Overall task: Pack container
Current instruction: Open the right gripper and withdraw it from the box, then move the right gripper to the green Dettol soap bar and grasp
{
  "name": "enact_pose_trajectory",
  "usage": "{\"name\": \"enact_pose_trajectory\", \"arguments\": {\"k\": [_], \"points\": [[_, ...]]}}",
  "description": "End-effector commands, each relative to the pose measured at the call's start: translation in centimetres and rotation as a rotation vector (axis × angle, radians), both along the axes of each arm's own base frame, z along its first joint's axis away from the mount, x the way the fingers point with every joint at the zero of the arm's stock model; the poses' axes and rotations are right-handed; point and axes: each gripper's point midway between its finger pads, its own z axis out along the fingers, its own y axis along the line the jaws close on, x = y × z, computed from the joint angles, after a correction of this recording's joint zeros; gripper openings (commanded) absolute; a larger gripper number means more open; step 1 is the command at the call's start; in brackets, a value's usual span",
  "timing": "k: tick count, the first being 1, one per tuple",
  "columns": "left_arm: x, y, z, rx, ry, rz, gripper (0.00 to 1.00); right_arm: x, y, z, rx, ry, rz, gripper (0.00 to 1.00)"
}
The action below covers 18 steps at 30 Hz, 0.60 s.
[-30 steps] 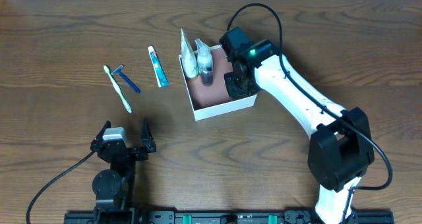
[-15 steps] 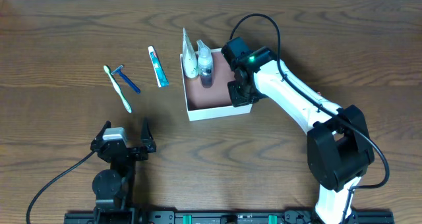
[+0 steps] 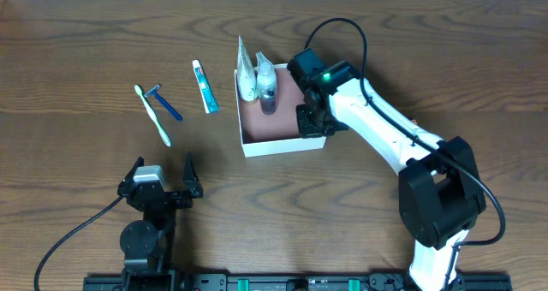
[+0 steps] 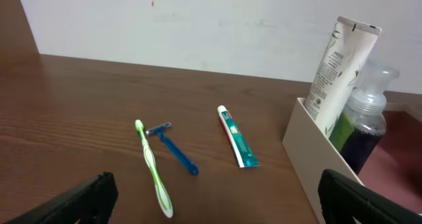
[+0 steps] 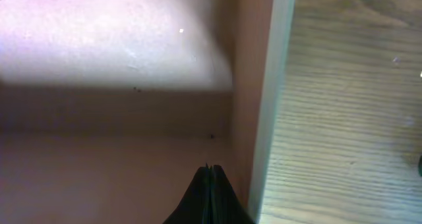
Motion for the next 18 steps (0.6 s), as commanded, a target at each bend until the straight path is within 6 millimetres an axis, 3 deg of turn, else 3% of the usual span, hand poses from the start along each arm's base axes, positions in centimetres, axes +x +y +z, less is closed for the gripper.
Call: {"name": "enact_pose_trajectory", "arguments": {"k": [1,10,18], "points": [[-0.1,0.3,-1.7,0.018,0.05,0.012,0.98,-1.2,1.3,-0.3,0.009,0.023,-0.016,0.01],[-0.1,0.3,-1.6,0.018,0.049,0.012,0.98,-2.2,2.2,-0.4,-0.005,0.031,-0.005,0.01],[-0.1,0.3,-1.7,0.018,0.05,0.012,0.98,0.4,1.8,0.4,0.033,-0.035,-0.016,0.01]]}}
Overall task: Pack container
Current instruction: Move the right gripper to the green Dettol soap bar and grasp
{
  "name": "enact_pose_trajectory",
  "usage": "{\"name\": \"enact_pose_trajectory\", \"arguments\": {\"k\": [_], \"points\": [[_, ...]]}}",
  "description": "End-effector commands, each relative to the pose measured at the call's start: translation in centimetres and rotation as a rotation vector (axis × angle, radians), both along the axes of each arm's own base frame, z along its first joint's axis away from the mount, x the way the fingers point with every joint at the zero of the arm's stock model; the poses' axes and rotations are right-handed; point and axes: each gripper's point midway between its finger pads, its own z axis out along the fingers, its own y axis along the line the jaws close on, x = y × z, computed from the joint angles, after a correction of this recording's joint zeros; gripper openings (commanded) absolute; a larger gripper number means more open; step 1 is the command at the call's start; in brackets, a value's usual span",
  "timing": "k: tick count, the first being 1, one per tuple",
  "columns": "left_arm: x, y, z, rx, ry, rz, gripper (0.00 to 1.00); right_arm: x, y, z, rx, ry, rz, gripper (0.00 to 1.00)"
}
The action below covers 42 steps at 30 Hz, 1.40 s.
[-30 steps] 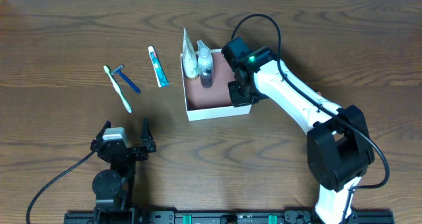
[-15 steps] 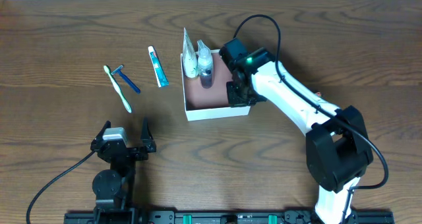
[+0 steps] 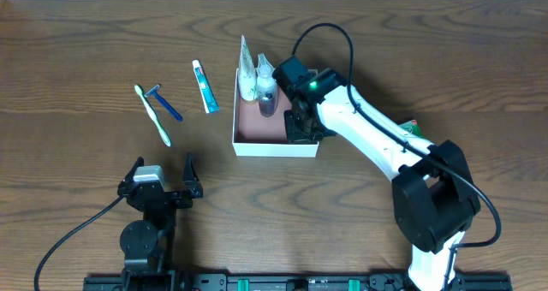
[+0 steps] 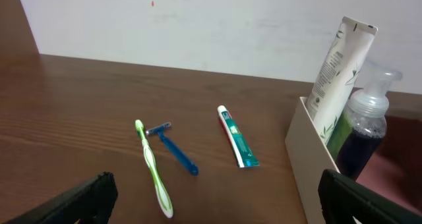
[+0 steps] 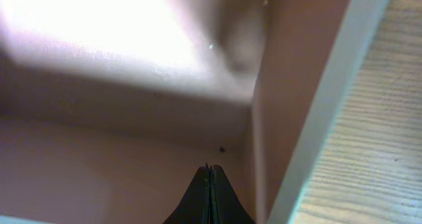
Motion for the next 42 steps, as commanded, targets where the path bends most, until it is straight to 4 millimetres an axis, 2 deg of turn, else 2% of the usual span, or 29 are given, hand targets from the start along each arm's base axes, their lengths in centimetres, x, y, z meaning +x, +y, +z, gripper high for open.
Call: {"name": "enact_pose_trajectory", "arguments": {"k": [1,3,5,7,10,14,17,22,28,33,38,40,42], "points": [[-0.1,0.3,-1.7,0.018,0.05,0.012,0.98,1.9,-0.6,0.9,0.015,-0.04,-0.013,0.01],[-0.1,0.3,-1.7,0.018,0.05,0.012,0.98,3.1,-0.4,2.1,0.031,-0.075,0.011,0.05],[-0.1,0.3,-1.7,0.018,0.05,0.012,0.98,4.1,-0.1,3.9,0.047,-0.109,0.027,0.16],[-0.1,0.3,-1.7,0.018,0.05,0.012,0.98,5.0,-0.2,6.0,0.057,-0.137,0.031,0.31],[-0.1,0.3,-1.7,0.018,0.05,0.012,0.98,6.1,-0.7,9.9,0.063,-0.184,0.033,0.45],[-0.1,0.3,-1.7,0.018,0.05,0.012,0.98,6.8,-2.3,14.0,0.06,-0.224,0.014,0.65],[-0.1,0.3,-1.7,0.018,0.05,0.012,0.98,6.8,-5.1,15.0,0.035,-0.2,-0.018,0.77],[-0.1,0.3,-1.7,0.018,0.05,0.012,0.98,6.0,-11.0,13.6,-0.058,-0.091,-0.108,0.82],[-0.1,0.3,-1.7,0.018,0.05,0.012,0.98,4.9,-16.0,11.6,-0.101,0.023,-0.205,0.84],[-0.1,0.3,-1.7,0.018,0.05,0.012,0.98,2.5,-18.0,7.6,-0.118,0.164,-0.417,0.84],[-0.1,0.3,-1.7,0.018,0.05,0.012,0.98,0.5,-18.1,3.2,-0.145,0.243,-0.662,0.83],[-0.1,0.3,-1.7,0.018,0.05,0.012,0.98,0.2,-18.3,1.8,-0.157,0.242,-0.76,0.88],[-0.1,0.3,-1.7,0.018,0.05,0.012,0.98,0.3,-18.5,0.5,-0.156,0.224,-0.84,0.89]]}}
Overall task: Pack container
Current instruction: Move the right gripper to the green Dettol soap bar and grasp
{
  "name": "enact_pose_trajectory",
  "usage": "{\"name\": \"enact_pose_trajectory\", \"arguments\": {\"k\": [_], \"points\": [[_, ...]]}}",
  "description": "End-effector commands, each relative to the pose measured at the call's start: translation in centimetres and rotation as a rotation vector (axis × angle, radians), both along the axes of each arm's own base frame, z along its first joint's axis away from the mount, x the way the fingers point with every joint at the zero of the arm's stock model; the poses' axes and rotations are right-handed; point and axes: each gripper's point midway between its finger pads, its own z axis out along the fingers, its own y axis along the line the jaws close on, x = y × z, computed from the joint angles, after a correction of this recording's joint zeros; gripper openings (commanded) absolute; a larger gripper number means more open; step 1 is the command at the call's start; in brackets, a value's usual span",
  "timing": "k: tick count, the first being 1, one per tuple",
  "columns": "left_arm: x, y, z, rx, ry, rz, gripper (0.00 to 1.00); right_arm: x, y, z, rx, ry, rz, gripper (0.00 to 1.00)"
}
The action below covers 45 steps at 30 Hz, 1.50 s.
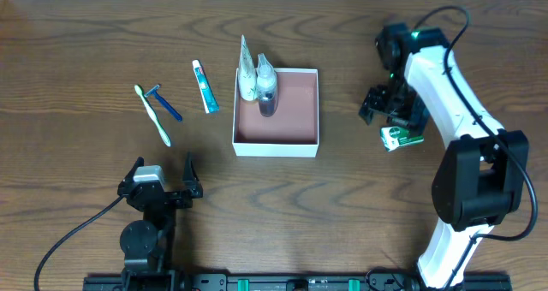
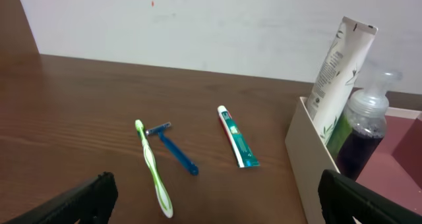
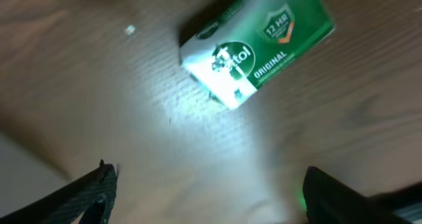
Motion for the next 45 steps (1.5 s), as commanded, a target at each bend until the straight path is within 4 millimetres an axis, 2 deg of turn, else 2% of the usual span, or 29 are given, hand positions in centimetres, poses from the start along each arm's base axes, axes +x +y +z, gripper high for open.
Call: {"name": "enact_pose_trajectory", "arguments": {"k": [1,7,10,19,31,35,37,39,41,45], "points": [[-0.1,0.3,-1.7,0.018,0.05,0.012,0.98,-0.4,-0.3,-1.7,-0.044,-0.017,-0.237,0.89],[-0.1,0.3,-1.7,0.018,0.05,0.012,0.98,0.8,-0.7,-3.9,-0.048,-0.089,-0.378,0.89],[-0.1,0.3,-1.7,0.018,0.05,0.012,0.98,0.7,-1.3,-4.7,-0.07,-0.1,-0.424,0.89],[-0.1,0.3,-1.7,0.018,0.05,0.012,0.98,0.0,-3.2,-6.5,-0.097,-0.102,-0.484,0.88],[-0.1,0.3,-1.7,0.018,0.05,0.012,0.98,0.7,-5.2,-8.4,-0.089,-0.16,-0.536,0.87],[-0.1,0.3,-1.7,0.018,0.05,0.012,0.98,0.5,-5.4,-8.7,-0.095,-0.159,-0.524,0.7],[-0.1,0.3,-1.7,0.018,0.05,0.012,0.98,0.5,-5.4,-8.8,-0.098,-0.157,-0.51,0.55],[-0.1,0.3,-1.7,0.018,0.05,0.012,0.98,0.6,-5.4,-8.8,-0.096,-0.158,-0.475,0.35],[-0.1,0.3,-1.7,0.018,0.05,0.012,0.98,0.7,-5.4,-8.8,-0.093,-0.159,-0.443,0.25],[-0.1,0.3,-1.7,0.018,0.05,0.012,0.98,1.1,-5.4,-8.8,-0.08,-0.169,-0.351,0.14]]}}
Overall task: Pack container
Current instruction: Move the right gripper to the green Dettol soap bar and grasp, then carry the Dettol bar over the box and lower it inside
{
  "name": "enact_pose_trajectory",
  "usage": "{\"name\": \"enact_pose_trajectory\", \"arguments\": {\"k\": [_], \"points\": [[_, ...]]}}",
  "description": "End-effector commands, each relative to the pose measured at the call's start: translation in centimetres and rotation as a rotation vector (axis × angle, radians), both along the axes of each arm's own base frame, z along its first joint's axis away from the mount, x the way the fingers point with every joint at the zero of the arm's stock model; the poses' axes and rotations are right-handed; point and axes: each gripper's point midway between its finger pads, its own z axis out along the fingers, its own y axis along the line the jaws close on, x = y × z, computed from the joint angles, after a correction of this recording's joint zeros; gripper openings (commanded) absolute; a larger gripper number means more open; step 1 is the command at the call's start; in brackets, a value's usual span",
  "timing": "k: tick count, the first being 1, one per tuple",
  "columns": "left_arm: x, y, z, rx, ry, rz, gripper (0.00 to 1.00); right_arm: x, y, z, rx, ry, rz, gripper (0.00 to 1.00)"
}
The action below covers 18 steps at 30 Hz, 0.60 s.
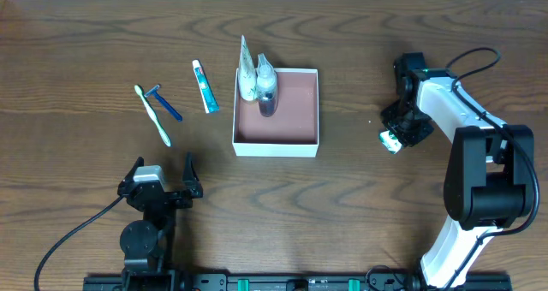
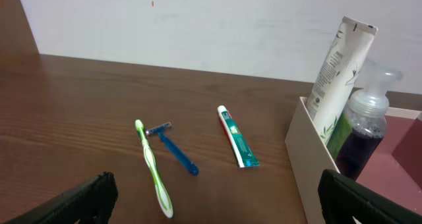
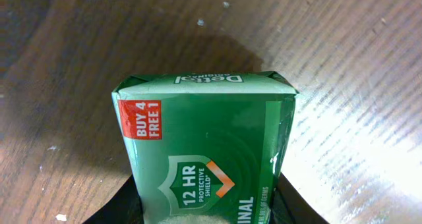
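Observation:
A green soap box [image 3: 211,138] sits between my right gripper's [image 3: 208,211] dark fingers, which press both its sides; overhead it shows as a small end [image 1: 387,139] under the right gripper [image 1: 396,135], on the table right of the container. The white container [image 1: 276,141] with a pink floor holds an upright white tube [image 1: 246,68] and a dark pump bottle [image 1: 267,90]. On the table to its left lie a toothpaste tube [image 1: 205,86], a blue razor [image 1: 165,103] and a green toothbrush [image 1: 153,115]. The left gripper [image 1: 161,184] rests open near the front edge.
The left wrist view looks across the table at the toothbrush [image 2: 153,168], razor [image 2: 175,151], toothpaste [image 2: 237,145] and the container's near wall [image 2: 316,165]. A white wall runs behind the table's far edge. The right arm's cable arches over the right side.
The right gripper was open over the soap box lying flat. Now it is lower and shut on the box's sides. The left arm and the other items have not moved.
The right gripper stood shut inside the container against its right wall, the container skewed. Then the container sat further left and square. Later the gripper was out, open above the soap box at the right, and now grips it.

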Motion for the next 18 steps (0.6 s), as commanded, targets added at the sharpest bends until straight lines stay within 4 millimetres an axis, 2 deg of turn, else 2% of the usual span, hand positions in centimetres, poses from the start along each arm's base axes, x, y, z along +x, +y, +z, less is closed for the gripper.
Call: {"name": "enact_pose_trajectory", "arguments": {"k": [1,7,11,14,18], "points": [[-0.1,0.3,-1.7,0.018,0.05,0.011,0.98,-0.2,-0.6,-0.6,-0.02,0.018,0.112,0.12],[-0.1,0.3,-1.7,0.018,0.05,0.011,0.98,1.3,0.8,-0.5,0.055,-0.029,0.291,0.01],[-0.1,0.3,-1.7,0.018,0.05,0.011,0.98,2.5,2.9,0.5,0.164,-0.074,0.415,0.01],[-0.1,0.3,-1.7,0.018,0.05,0.012,0.98,3.6,5.3,2.1,0.286,-0.14,0.541,0.01],[-0.1,0.3,-1.7,0.018,0.05,0.011,0.98,4.6,7.9,5.9,0.406,-0.255,0.687,0.01]]}}
